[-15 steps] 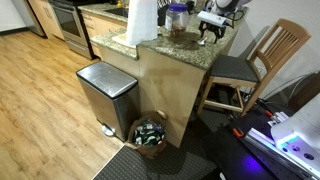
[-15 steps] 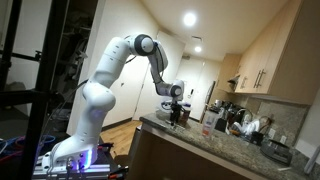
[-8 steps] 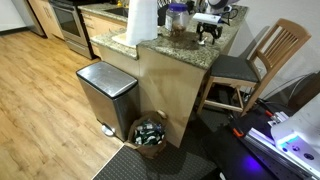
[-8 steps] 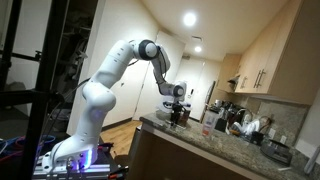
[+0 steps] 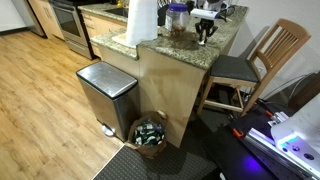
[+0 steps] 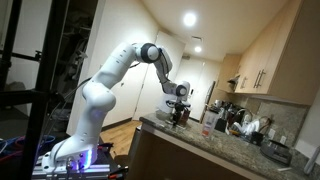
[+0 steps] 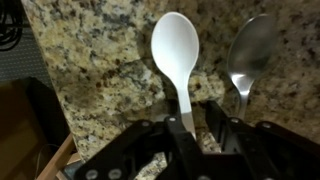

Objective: Take the white spoon and place it on top of the clear storage jar

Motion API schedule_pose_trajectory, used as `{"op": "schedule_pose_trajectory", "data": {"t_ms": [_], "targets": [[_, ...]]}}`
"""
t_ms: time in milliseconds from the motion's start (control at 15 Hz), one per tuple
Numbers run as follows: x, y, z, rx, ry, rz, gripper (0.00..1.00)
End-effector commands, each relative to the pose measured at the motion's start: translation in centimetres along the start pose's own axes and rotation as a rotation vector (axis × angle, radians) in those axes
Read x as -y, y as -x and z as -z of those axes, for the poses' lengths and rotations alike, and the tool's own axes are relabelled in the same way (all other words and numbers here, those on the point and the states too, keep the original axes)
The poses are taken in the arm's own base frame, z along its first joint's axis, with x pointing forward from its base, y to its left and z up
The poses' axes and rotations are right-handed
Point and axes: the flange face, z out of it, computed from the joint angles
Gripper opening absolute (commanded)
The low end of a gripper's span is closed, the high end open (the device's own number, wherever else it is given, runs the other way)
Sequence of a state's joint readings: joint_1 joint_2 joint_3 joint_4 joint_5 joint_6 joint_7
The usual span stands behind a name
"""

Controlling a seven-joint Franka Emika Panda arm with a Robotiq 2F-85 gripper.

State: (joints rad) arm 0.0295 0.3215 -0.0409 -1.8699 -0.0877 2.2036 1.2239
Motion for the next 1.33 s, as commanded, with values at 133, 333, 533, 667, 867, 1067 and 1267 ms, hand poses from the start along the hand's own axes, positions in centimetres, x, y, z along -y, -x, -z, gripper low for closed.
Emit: {"op": "schedule_pose_trajectory", "data": {"t_ms": [133, 333, 533, 667, 867, 1067, 1267], "targets": [[-1.8, -1.1, -1.8, 0.028, -0.027, -0.023, 0.0], [-4.0, -0.7, 0.5, -0.017, -0.032, -0.018, 0.01], [-7.6, -0.7, 3.5, -0.078, -0.014, 0.004, 0.01], [-9.9, -0.1, 7.0, -0.118, -0.078, 0.028, 0.01], [-12.7, 1.3, 13.1, -0.143, -0.244, 0.042, 0.01], [-11.9, 1.4, 14.7, -0.122, -0.264, 0.036, 0.03], [-14.6, 2.9, 17.0, -0.118, -0.329, 0.055, 0.01]]}}
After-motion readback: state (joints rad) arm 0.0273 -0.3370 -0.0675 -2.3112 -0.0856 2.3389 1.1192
